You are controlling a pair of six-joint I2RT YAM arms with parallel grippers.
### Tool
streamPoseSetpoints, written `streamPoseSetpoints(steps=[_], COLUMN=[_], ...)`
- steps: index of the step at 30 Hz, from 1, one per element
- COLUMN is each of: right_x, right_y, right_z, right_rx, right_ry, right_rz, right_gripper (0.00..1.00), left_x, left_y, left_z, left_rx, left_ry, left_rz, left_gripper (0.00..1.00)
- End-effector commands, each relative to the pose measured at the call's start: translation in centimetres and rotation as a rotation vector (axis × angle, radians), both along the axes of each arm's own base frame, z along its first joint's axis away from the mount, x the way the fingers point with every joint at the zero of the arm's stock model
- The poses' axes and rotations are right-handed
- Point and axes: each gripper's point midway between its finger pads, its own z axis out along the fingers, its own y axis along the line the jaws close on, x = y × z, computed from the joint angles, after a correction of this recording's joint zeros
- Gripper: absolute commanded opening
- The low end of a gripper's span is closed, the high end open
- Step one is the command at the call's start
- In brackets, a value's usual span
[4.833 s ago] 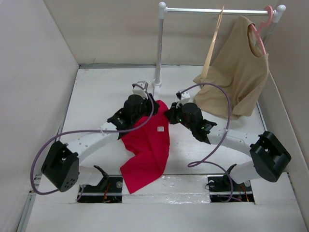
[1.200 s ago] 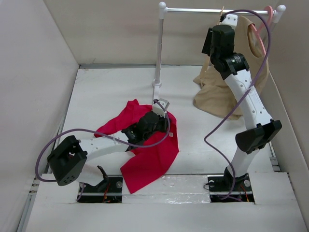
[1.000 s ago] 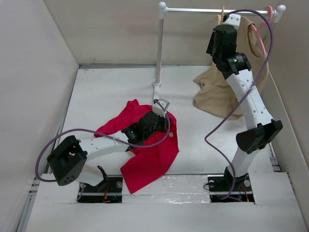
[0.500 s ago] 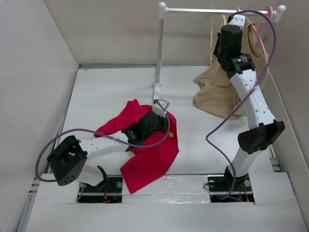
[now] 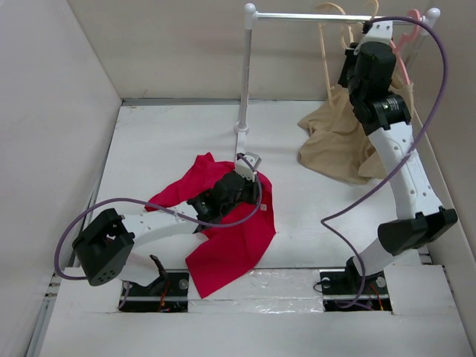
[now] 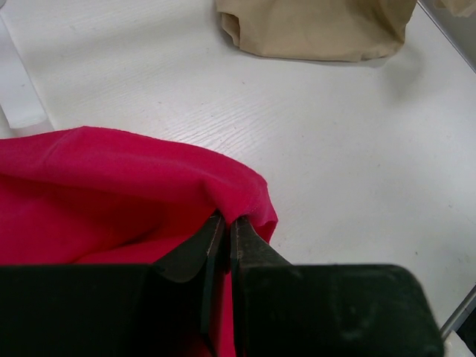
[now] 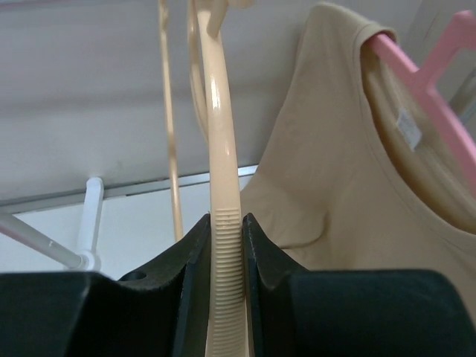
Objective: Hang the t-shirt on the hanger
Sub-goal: Pick up the hanger from the clothesline, then place the T-shirt on the hanger.
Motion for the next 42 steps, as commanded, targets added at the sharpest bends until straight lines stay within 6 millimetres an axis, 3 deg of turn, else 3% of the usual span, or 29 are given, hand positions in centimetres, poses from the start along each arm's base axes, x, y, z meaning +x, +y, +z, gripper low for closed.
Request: streamPoseSetpoints(steps=[1, 4, 5, 8, 9, 12, 13, 18, 21, 23, 24, 25, 26, 27, 28, 30, 31, 32, 37, 42], right_x=[-2.0, -3.2, -3.1, -4.4, -4.4, -5.2, -5.2, -5.6, -6.5, -7.8, -8.4, -10.0, -10.8, -11.7, -12.9, -16.0, -17.1, -19.0, -23.6, -26.5], right_y=[-0.3, -0.4, -0.1, 0.1, 0.2, 0.9, 0.9, 1.2, 2.9, 3.1, 3.6, 4.3, 4.6, 5.0, 6.1, 6.3, 6.6, 6.9, 7.1, 8.0], right_z=[4.9, 3.4, 1.7, 1.3, -0.1, -0.5, -1.5, -1.7, -3.2, -4.3, -6.8, -6.6, -7.6, -10.6, -11.5, -12.9, -15.1, -15.6, -18.3, -18.2], right_rx=[0.036, 0.056, 0.067, 0.097, 0.098, 0.129, 0.125, 0.126, 0.121, 0.139, 0.142, 0.164, 0.169, 0.168, 0.199, 0.239, 0.258, 0.269, 0.301, 0.318], right_ry=[-0.155, -0.128, -0.104, -0.122, -0.099, -0.1, -0.082, -0.082, -0.05, -0.036, 0.015, 0.0, 0.015, 0.07, 0.085, 0.118, 0.168, 0.186, 0.279, 0.313], right_rz=[0.025, 0.029, 0.037, 0.063, 0.07, 0.096, 0.097, 0.088, 0.11, 0.101, 0.108, 0.139, 0.148, 0.163, 0.195, 0.241, 0.248, 0.282, 0.313, 0.396], right_gripper=[0.0, 0.0, 0.0, 0.0, 0.0, 0.0, 0.0, 0.0, 0.0, 0.0, 0.0, 0.0, 0.0, 0.0, 0.0, 0.0, 0.0, 0.0, 0.0, 0.0], left_x=[0.2, 0.3, 0.4, 0.5, 0.5, 0.6, 0.6, 0.7, 1.7, 2.1, 3.0, 3.3, 3.5, 3.6, 4.1, 4.6, 5.1, 5.4, 8.9, 12.4], left_y=[-0.8, -0.4, -0.1, 0.2, 0.2, 0.1, 0.1, 0.1, 0.7, 0.9, 1.5, 1.6, 1.8, 1.6, 2.1, 2.4, 2.8, 3.0, 5.0, 7.9], left_z=[2.0, 2.5, 2.7, 2.8, 2.9, 2.9, 2.9, 2.9, 2.8, 2.8, 2.9, 2.9, 2.7, 2.9, 3.0, 3.4, 3.5, 3.9, 4.8, 5.2], left_rx=[-0.06, -0.064, -0.064, -0.062, -0.063, -0.066, -0.066, -0.068, -0.068, -0.088, -0.095, -0.103, -0.099, -0.099, -0.099, -0.098, -0.1, -0.106, -0.138, -0.156], left_ry=[-0.042, -0.053, -0.06, -0.067, -0.069, -0.068, -0.068, -0.067, -0.06, -0.045, -0.038, -0.028, -0.017, -0.017, -0.019, -0.022, -0.023, -0.027, -0.019, -0.013], left_rz=[-0.015, -0.002, 0.01, 0.024, 0.026, 0.025, 0.025, 0.032, 0.068, 0.07, 0.088, 0.093, 0.098, 0.1, 0.123, 0.136, 0.152, 0.161, 0.236, 0.308], left_gripper=[0.0, 0.0, 0.0, 0.0, 0.0, 0.0, 0.0, 0.0, 0.0, 0.0, 0.0, 0.0, 0.0, 0.0, 0.0, 0.0, 0.0, 0.0, 0.0, 0.0])
